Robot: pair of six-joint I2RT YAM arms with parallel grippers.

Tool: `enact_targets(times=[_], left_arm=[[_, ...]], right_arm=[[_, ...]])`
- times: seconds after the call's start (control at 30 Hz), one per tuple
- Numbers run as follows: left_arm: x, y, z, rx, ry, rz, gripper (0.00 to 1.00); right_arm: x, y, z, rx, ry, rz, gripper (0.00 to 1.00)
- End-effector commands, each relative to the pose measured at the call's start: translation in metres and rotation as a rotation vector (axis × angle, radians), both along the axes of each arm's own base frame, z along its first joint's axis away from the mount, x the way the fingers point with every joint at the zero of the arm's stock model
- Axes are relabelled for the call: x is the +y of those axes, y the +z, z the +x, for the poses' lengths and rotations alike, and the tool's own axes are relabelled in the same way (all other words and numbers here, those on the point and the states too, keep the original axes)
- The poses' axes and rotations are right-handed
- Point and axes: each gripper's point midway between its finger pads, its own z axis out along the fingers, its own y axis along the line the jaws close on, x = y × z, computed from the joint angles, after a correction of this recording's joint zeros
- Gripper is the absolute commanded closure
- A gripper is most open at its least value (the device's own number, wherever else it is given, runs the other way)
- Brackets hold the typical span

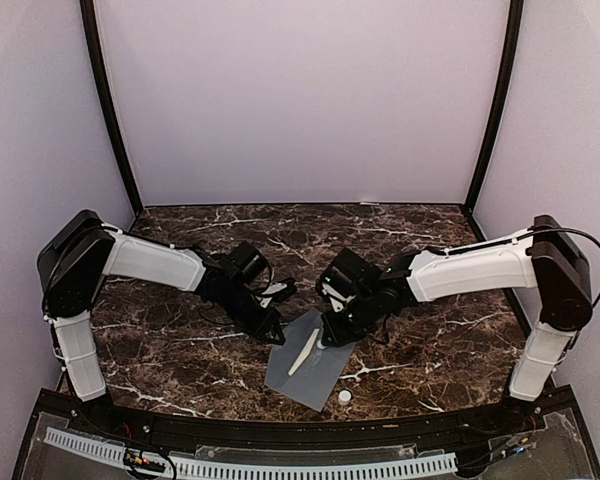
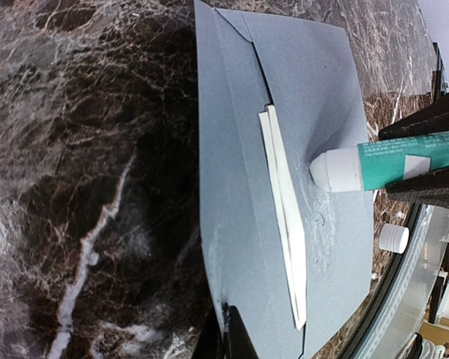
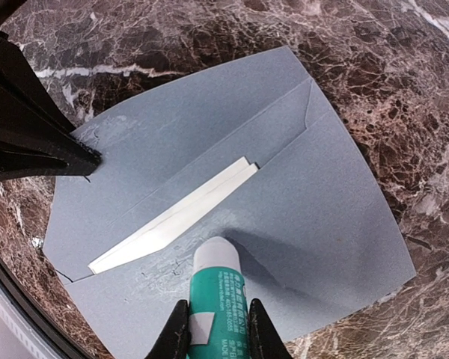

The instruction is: Place the letter into the envelope and seal it

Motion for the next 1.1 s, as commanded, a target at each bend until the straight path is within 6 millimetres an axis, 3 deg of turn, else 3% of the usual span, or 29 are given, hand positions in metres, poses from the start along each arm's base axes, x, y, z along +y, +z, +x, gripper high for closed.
enact_targets(times=[0.0, 0.53, 1.07], left_arm=[[0.001, 0.014, 0.004, -0.051, -0.005, -0.015, 1.0], [0.002, 0.014, 0.005, -0.055, 0.005, -0.008, 1.0], [0.002, 0.014, 0.005, -0.053, 0.004, -0.01, 1.0]], right_arm=[[0.005, 0.001, -0.001, -0.015, 0.02, -0.014, 1.0], [0.013, -0.007, -0.039, 0.042, 0.129, -0.072, 1.0], [0.038, -0.006, -0.063, 0.093, 0.194, -0.027, 1.0]])
